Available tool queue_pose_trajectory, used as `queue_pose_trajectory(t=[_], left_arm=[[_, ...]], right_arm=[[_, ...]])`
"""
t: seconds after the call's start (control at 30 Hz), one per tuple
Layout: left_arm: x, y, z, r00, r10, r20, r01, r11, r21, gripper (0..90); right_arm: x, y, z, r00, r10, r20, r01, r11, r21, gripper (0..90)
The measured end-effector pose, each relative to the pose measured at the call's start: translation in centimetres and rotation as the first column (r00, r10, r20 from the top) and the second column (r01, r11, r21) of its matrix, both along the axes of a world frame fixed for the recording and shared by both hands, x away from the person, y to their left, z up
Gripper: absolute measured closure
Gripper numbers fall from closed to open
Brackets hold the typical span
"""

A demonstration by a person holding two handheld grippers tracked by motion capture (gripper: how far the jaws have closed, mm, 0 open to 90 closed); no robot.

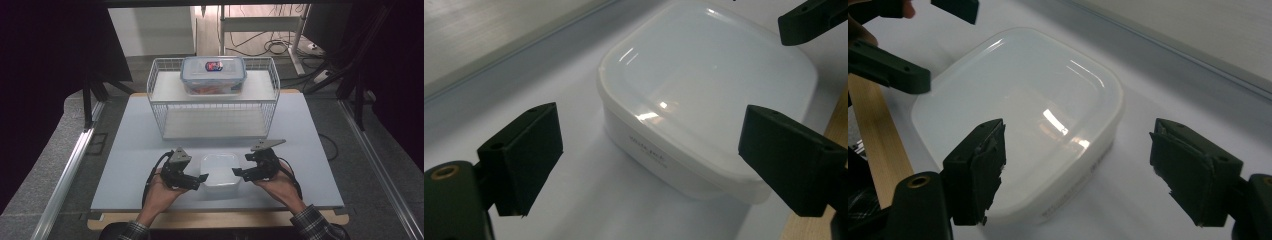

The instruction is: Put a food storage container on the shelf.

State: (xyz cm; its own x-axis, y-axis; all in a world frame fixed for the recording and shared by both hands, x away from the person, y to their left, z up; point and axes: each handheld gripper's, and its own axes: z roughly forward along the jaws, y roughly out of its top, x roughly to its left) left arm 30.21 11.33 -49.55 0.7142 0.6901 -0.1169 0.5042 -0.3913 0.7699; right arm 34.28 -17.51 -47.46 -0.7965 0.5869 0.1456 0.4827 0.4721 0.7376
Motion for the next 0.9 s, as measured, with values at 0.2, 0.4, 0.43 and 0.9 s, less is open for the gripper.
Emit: queue_pose_trajectory(t=[0.2, 0.4, 0.43, 0.9], left_arm=[[1.2, -0.1, -1.0, 0.9909, -0.026, -0.132, 0.012, 0.9947, -0.102, 4.7], [0.9, -0.9, -1.5, 0.9724, -0.117, -0.202, 0.088, 0.9857, -0.144, 5.8], [0.6, -0.9, -1.3, 0.9744, -0.112, -0.195, 0.088, 0.9875, -0.131, 7.2], [-0.8, 1.2, -0.1, 0.9829, -0.011, -0.184, -0.03, 0.9757, -0.217, 64.1]], right_arm=[[0.4, 0.9, -1.1, 0.9982, 0.027, -0.054, -0.027, 1.0, 0.009, 18.4], [0.2, 0.9, -1.5, 0.9849, 0.069, -0.159, -0.062, 0.997, 0.045, 20.5], [0.0, 0.8, -1.3, 0.9848, 0.064, -0.161, -0.058, 0.997, 0.041, 23.1], [-1.7, -1.1, 0.2, 0.9764, -0.07, -0.204, 0.086, 0.994, 0.071, 66.1]])
